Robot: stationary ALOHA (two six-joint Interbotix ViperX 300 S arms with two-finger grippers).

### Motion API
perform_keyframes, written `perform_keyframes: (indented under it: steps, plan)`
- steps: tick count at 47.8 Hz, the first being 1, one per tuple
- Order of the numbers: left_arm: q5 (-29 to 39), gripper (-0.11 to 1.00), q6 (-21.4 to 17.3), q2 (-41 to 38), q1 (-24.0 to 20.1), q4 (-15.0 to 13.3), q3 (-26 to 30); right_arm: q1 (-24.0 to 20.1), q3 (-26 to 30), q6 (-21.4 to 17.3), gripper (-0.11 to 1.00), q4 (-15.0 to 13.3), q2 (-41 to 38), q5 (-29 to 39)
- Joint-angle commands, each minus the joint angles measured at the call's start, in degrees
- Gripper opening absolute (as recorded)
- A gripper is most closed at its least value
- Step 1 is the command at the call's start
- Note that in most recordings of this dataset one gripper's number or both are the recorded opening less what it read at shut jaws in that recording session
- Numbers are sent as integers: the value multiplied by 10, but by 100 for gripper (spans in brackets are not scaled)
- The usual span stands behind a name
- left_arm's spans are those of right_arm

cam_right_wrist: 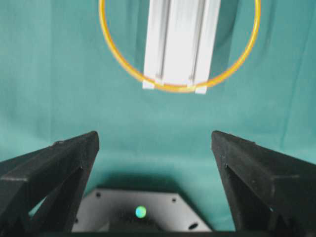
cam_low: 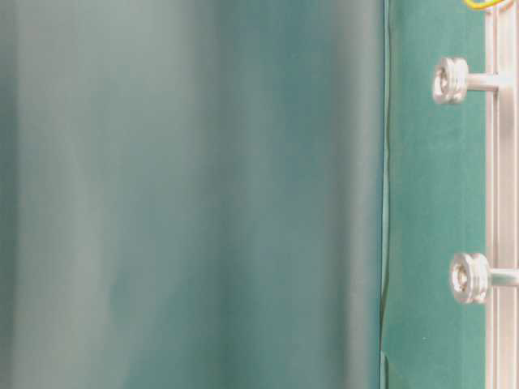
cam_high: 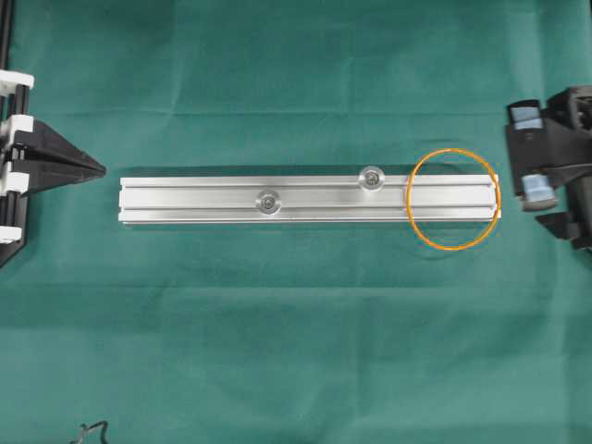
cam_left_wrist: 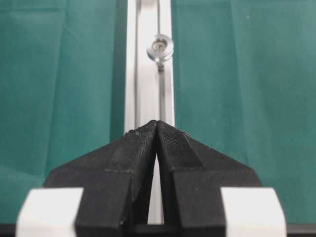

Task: Hook the rubber onto the shaft.
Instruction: 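Open the right gripper and move it over the orange rubber band, then lower the right gripper and close it on the band's edge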

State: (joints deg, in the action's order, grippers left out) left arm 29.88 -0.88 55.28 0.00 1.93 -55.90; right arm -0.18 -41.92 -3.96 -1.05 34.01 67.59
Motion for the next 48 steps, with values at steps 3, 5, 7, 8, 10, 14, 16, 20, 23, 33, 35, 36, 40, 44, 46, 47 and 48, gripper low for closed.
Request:
perform_keyframes:
  steps: [3,5,7,8,10,14,16,20,23,33,35,36,40,44,46,47,48]
  plan:
    - [-4,0,1,-4,0,2,18,1,33,-1,99,-2,-29,-20]
    - [-3,0,1,-4,0,2,18,1,40,-1,99,-1,-40,-25]
    - [-3,0,1,-4,0,2,18,1,46,-1,99,-1,-49,-31]
    - [-3,0,1,-4,0,2,18,1,49,-1,99,-1,-54,-33]
    - [-3,0,1,-4,0,2,18,1,55,-1,99,-1,-63,-36]
    - [-3,0,1,-4,0,2,18,1,68,-1,99,-1,-82,-43]
    - [-3,0,1,-4,0,2,18,1,72,-1,99,-1,-89,-46]
    - [-3,0,1,-4,0,2,18,1,82,-1,99,-1,-103,-51]
    - [-3,0,1,-4,0,2,18,1,89,-1,99,-1,-113,-54]
    - [-2,0,2,-4,0,2,18,1,94,-1,99,-1,-121,-56]
    - [-2,0,1,-4,0,1,18,1,94,-1,99,-1,-120,-56]
    - [-2,0,1,-4,0,2,18,1,94,-1,99,-1,-120,-56]
    - [-2,0,2,-4,0,2,18,1,94,-1,99,-1,-120,-56]
    - [-2,0,2,-4,0,2,18,1,94,-1,99,-1,-120,-56]
    - [-2,0,2,-4,0,2,18,1,94,-1,99,-1,-120,-56]
    - [-2,0,2,-4,0,2,18,1,94,-1,99,-1,-120,-56]
    - [-3,0,2,-4,0,2,18,1,94,-1,99,-1,-120,-56]
